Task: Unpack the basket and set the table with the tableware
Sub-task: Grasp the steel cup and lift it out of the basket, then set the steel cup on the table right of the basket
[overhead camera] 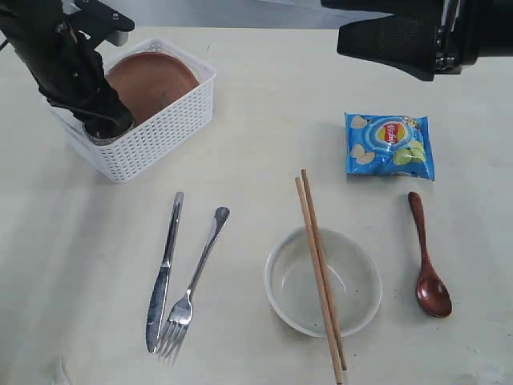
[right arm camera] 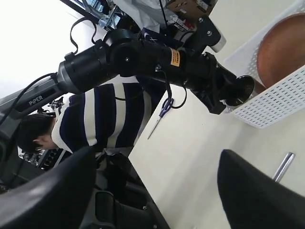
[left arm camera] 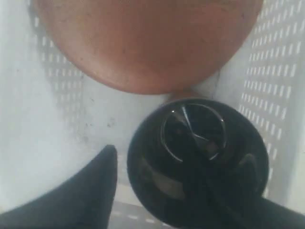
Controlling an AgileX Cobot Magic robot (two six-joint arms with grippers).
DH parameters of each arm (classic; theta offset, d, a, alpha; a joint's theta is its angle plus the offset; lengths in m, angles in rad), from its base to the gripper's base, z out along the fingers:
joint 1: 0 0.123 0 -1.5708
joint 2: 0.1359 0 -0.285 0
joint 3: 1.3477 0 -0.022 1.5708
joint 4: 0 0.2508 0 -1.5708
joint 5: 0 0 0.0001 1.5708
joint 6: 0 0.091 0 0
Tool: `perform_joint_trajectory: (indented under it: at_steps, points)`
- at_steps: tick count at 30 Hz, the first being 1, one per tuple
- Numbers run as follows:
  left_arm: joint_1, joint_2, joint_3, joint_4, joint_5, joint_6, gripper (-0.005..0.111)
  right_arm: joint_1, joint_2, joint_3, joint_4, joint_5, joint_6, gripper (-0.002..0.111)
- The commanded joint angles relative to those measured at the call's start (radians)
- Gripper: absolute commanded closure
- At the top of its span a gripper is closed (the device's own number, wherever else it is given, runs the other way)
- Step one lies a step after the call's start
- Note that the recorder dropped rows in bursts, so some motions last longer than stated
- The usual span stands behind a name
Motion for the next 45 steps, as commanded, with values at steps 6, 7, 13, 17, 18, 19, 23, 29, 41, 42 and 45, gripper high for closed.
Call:
perform_joint_trajectory:
  at_steps: [6,7,13,17,18,19,23,29,41,42,45]
  points:
    - [0.002,0.041,-0.005,-0.006,-0.006,-0.011,0.091,-0.004,-0.008,-0.005,-0.010,-0.016,-0.017,0.041]
    - [0.002,0.039,-0.005,-0.003,-0.008,-0.011,0.096,-0.004,-0.008,-0.005,-0.010,-0.016,-0.017,0.041]
    - [0.002,0.039,-0.005,-0.003,-0.005,-0.018,0.107,-0.004,-0.008,-0.005,-0.012,-0.016,-0.017,0.041]
    - [0.002,0.033,-0.043,0.005,0.047,-0.018,0.107,-0.004,-0.008,-0.005,-0.014,-0.016,-0.017,0.041]
    - [0.002,0.028,-0.057,0.005,0.059,-0.018,0.107,-0.004,-0.008,-0.005,-0.014,-0.016,-0.017,0.041]
    - [0.002,0.020,-0.082,0.005,0.072,-0.018,0.107,-0.004,-0.008,-0.005,-0.014,-0.016,-0.017,0.041]
    - [0.002,-0.022,-0.154,0.003,0.093,-0.018,0.107,-0.004,-0.008,-0.005,-0.014,-0.016,-0.017,0.041]
    - [0.002,-0.087,-0.268,-0.024,0.157,-0.018,0.107,-0.004,-0.008,-0.005,-0.014,-0.020,-0.017,0.041]
    - [-0.179,-0.120,-0.318,-0.177,0.236,0.085,0.107,-0.004,-0.008,-0.005,-0.024,-0.011,-0.021,0.041]
    - [-0.194,-0.115,-0.318,-0.177,0.236,0.085,0.107,-0.004,-0.008,-0.005,-0.036,-0.006,-0.025,0.041]
    - [-0.221,-0.091,-0.318,-0.177,0.238,0.085,0.107,-0.006,-0.008,-0.005,-0.097,0.024,-0.036,0.045]
